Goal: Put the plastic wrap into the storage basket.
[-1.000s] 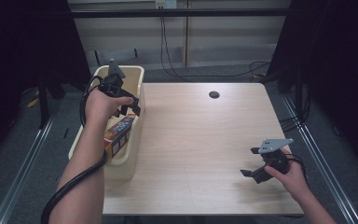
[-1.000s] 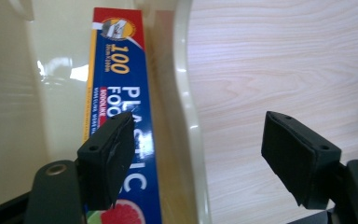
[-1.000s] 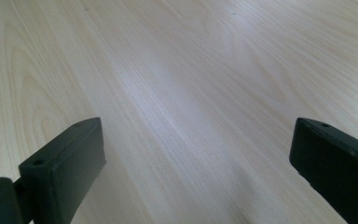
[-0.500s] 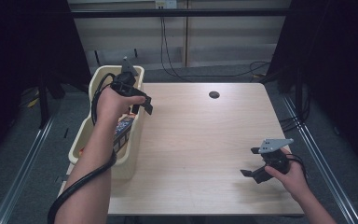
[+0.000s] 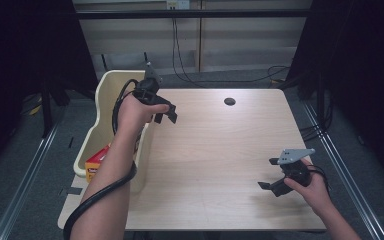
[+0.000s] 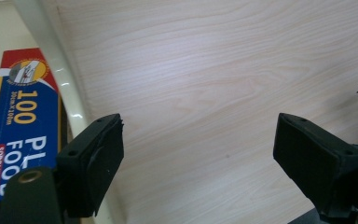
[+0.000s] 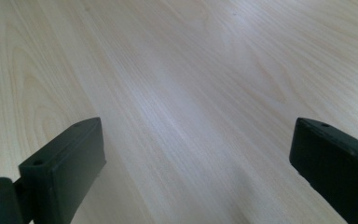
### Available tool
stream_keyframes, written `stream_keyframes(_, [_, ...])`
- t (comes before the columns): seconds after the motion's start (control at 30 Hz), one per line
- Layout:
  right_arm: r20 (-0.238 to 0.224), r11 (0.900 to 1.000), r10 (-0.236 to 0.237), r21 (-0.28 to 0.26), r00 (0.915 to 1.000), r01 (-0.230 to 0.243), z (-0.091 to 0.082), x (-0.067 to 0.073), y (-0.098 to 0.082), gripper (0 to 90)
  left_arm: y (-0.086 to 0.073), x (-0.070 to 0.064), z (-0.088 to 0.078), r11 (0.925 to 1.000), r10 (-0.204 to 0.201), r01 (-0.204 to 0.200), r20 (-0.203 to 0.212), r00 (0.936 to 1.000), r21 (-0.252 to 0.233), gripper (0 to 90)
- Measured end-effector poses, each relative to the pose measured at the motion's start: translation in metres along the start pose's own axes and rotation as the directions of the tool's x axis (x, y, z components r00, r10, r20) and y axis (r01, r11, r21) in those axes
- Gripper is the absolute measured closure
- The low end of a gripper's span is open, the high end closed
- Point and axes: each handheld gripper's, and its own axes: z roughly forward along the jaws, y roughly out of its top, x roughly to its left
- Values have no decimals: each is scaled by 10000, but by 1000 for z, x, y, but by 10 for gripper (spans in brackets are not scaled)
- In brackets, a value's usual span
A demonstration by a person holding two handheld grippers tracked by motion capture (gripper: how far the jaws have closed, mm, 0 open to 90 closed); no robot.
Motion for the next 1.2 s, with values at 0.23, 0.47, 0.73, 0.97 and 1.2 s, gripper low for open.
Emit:
stream_keyframes(0.23, [25, 10000, -7, -21, 10000, 7, 0, 0, 0, 32, 0, -8, 10, 9997, 244, -244, 154, 9996, 8, 154])
stream_keyframes(0.47, [5, 10000, 17, -20, 10000, -17, 0, 0, 0, 31, -1, -14, 21, 9986, 523, -526, 351, 9980, 67, 148])
stream_keyframes(0.73, [21, 10000, -35, -17, 10000, 35, 1, 0, 0, 31, -2, -19, 30, 9977, 678, -679, 457, 9966, 1, 140])
stream_keyframes(0.97, [54, 10000, -6, 7, 10000, 6, 0, 0, 0, 32, -5, -22, 39, 9965, 809, -796, 537, 9953, -263, 140])
stream_keyframes(1.2, [19, 10000, -34, -9, 10000, 34, 1, 0, 0, 31, -8, -25, 51, 9951, 921, -892, 712, 9932, -430, 139])
